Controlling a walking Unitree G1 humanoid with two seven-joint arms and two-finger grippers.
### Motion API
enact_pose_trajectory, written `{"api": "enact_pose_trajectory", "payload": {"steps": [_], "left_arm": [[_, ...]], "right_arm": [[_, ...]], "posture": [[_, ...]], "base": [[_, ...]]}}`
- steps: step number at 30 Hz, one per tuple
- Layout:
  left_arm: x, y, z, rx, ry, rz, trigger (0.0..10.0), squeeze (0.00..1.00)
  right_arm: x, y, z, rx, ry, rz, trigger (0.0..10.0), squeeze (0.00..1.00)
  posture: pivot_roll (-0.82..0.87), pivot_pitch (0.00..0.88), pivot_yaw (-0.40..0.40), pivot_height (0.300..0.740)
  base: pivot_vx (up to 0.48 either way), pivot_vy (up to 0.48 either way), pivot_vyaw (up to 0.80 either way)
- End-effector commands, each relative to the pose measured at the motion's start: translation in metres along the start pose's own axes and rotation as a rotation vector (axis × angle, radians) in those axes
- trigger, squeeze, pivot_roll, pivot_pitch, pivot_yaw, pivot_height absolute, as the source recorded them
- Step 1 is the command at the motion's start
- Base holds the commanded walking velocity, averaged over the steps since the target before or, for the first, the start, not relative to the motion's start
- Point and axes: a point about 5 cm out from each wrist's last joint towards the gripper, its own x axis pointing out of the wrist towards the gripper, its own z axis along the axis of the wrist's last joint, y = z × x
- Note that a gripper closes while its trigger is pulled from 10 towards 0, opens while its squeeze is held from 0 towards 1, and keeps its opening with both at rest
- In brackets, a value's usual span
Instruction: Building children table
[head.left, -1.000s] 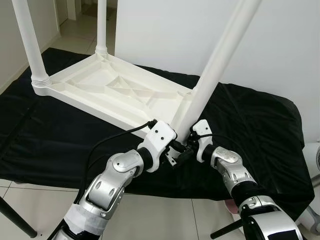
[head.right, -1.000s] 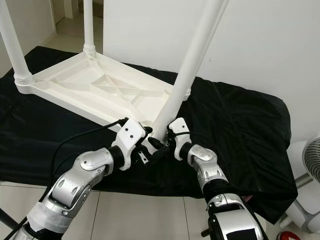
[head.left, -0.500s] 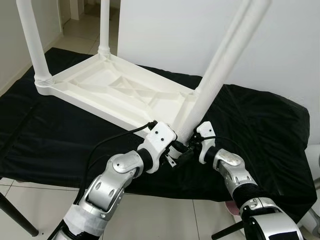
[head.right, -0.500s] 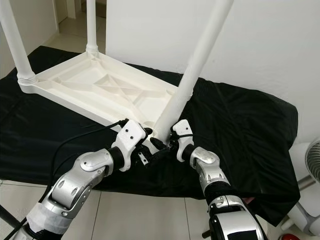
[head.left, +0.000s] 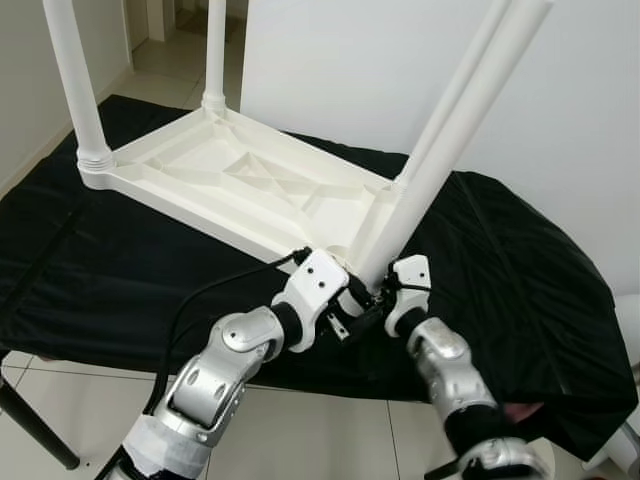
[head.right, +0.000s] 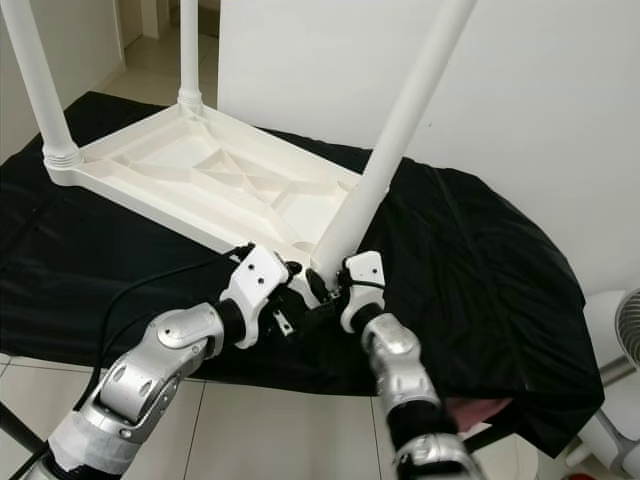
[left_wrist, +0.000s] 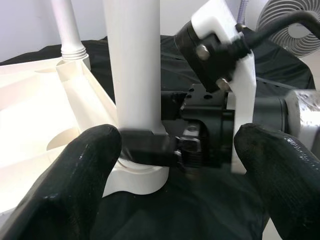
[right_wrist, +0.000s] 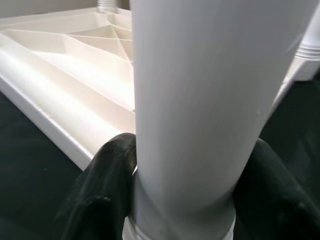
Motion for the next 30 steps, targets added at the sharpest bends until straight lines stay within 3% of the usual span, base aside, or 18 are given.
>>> {"api": "enact_pose_trajectory", "payload": {"steps": [1,3,4,6,14,15,22,28,29,30], "left_arm": [[0.002,-0.005,0.0,0.009,0.009,-0.02,10.0,0.0],[0.002,-0.005,0.0,0.008,0.009,-0.022,10.0,0.0],[0.002,-0.005,0.0,0.008,0.009,-0.022,10.0,0.0],[0.003,-0.006,0.0,0.006,0.008,-0.024,10.0,0.0],[0.002,-0.007,-0.001,0.002,0.009,-0.028,10.0,0.0],[0.002,-0.007,-0.001,0.003,0.009,-0.028,10.0,0.0],[0.002,-0.007,0.0,0.001,0.007,-0.022,10.0,0.0],[0.002,-0.007,0.0,0.001,0.007,-0.021,10.0,0.0],[0.002,-0.007,0.0,0.002,0.007,-0.019,10.0,0.0],[0.002,-0.007,0.0,0.002,0.006,-0.018,10.0,0.0]], "right_arm": [[-0.005,-0.016,-0.005,0.007,0.05,-0.129,10.0,0.0],[-0.005,-0.005,-0.006,0.035,0.085,-0.2,10.0,0.0],[-0.005,-0.005,-0.006,0.035,0.085,-0.2,10.0,0.0],[-0.004,0.011,-0.003,0.035,0.084,-0.189,10.0,0.0],[-0.006,0.017,0.001,0.001,0.066,-0.127,10.0,0.0],[-0.007,0.017,0.002,-0.001,0.072,-0.13,10.0,1.0],[-0.015,0.013,0.011,0.012,0.042,-0.042,10.0,1.0],[-0.022,-0.003,0.01,-0.022,0.037,-0.01,10.0,1.0],[-0.023,-0.01,0.01,-0.031,0.03,0.02,10.0,0.0],[-0.024,-0.014,0.011,-0.038,0.023,0.042,10.0,0.0]], "posture": [[0.06,0.0,-0.189,0.74],[0.07,0.0,-0.19,0.74],[0.07,0.0,-0.19,0.74],[0.07,0.0,-0.193,0.74],[0.07,0.0,-0.196,0.74],[0.07,0.0,-0.196,0.74],[0.07,0.0,-0.202,0.74],[0.07,0.0,-0.204,0.74],[0.07,0.0,-0.202,0.74],[0.07,0.0,-0.202,0.74]], "base": [[0.0,0.0,0.0],[0.0,0.0,0.0],[0.0,0.0,0.0],[0.0,0.0,0.0],[0.0,0.0,0.0],[0.0,0.0,0.0],[0.0,0.0,0.0],[0.0,0.0,0.0],[0.0,0.0,0.0],[0.0,0.0,0.0]]}}
